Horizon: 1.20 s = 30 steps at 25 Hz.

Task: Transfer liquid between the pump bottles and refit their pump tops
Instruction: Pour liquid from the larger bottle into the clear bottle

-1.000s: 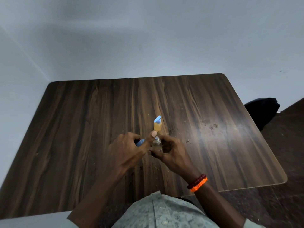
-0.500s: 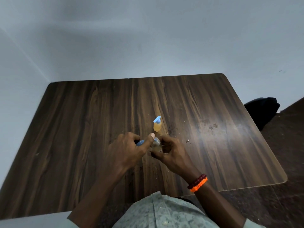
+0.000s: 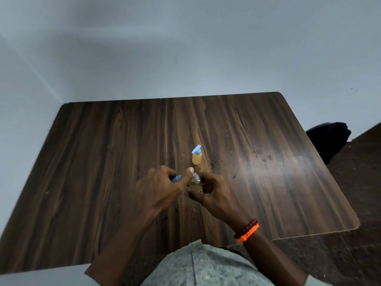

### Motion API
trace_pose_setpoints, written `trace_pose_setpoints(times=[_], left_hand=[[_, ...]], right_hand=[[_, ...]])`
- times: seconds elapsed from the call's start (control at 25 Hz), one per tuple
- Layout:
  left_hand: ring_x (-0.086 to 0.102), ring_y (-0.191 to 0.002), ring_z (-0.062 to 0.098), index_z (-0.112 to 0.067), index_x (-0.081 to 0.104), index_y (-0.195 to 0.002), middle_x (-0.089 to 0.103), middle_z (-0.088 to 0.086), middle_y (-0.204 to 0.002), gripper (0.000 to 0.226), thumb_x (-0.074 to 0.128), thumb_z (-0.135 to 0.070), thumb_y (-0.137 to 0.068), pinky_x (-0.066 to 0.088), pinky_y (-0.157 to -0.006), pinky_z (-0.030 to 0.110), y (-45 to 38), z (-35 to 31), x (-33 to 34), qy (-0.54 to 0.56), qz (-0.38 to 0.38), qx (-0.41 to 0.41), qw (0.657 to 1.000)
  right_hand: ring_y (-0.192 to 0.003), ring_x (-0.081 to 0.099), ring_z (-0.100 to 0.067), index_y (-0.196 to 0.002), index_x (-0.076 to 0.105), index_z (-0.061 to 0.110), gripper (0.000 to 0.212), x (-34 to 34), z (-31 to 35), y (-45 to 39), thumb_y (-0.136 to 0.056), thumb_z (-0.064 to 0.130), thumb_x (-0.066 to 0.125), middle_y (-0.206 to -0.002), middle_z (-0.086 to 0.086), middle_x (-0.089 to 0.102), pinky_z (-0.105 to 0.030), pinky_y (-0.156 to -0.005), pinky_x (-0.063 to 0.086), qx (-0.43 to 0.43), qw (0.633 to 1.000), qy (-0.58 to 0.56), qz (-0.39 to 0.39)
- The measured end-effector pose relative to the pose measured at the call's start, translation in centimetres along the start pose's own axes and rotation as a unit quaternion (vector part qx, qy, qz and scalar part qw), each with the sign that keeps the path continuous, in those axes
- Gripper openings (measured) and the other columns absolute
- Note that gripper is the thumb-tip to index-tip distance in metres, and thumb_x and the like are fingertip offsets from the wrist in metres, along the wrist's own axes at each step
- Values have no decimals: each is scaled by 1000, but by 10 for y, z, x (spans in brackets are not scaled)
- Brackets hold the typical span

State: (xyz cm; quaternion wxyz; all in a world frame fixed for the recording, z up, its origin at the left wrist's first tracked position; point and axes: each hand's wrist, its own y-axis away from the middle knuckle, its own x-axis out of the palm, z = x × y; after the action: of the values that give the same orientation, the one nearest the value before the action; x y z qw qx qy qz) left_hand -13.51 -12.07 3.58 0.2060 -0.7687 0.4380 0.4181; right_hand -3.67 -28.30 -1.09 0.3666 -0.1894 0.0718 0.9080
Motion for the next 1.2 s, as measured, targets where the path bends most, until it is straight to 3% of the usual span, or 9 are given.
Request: trace_pose_setpoints(times=[0.16,0.32,0.44,0.68,0.88,0.96,1.12,1.2], left_hand=[[52,-46,10,-16,66,-58,63,6,-53,98,23,-102,-76,44,-53,28,0,5,3,33,10,-7,999],[52,-45,9,-19,68,-60,59,2,-50,87,24,-92,-78,37,-50,24,0,-1,0,-9,5,-3,1000],[51,-46,8,-17,68,-60,60,4,-52,94,26,-99,-77,43,-52,27,-1,3,2,14,6,-11,1000],[59,-48,12,-19,72,-63,63,1,-51,73,44,-79,-94,38,-51,24,0,-1,-1,0,2,-9,1000],[50,-45,7,-16,69,-60,60,4,-51,94,29,-100,-79,43,-51,26,-2,4,3,31,8,-18,999],[53,-46,9,-17,71,-63,64,6,-54,93,27,-96,-80,42,-50,26,-2,4,3,32,6,-17,999],[51,-45,8,-19,66,-59,56,-1,-48,73,42,-80,-92,36,-50,23,-2,-2,-1,-3,4,-20,1000],[54,-47,9,-19,68,-60,60,1,-51,84,35,-92,-85,40,-52,24,-3,0,2,8,9,-22,1000]], right_hand=[[-83,68,-1,-114,73,18,31,-3,2,-2,-87,32,82,-101,6,76,-19,-68,55,-4,1000,-1,1],[-95,71,-7,-116,73,19,34,-2,2,1,-86,33,81,-106,6,75,-37,-80,63,-3,1000,11,3],[-95,73,-11,-115,73,19,37,-2,1,2,-85,40,78,-106,5,76,-43,-79,63,-1,1000,0,4],[-94,72,-10,-114,73,18,32,-4,2,0,-87,33,79,-106,3,76,-42,-78,63,-2,1000,5,14],[-96,73,-12,-116,73,21,45,-5,3,-2,-82,50,76,-107,6,76,-44,-79,64,-7,1000,-4,9],[-95,73,-11,-115,73,21,43,-7,3,-3,-82,50,76,-106,6,76,-44,-79,64,-4,1000,-1,12],[-94,71,-10,-114,73,17,35,-4,2,-1,-86,39,77,-105,4,75,-42,-78,62,-7,1000,16,14],[-93,72,-10,-115,72,19,36,-4,1,-1,-86,41,77,-105,5,75,-42,-78,63,-2,1000,9,11]])
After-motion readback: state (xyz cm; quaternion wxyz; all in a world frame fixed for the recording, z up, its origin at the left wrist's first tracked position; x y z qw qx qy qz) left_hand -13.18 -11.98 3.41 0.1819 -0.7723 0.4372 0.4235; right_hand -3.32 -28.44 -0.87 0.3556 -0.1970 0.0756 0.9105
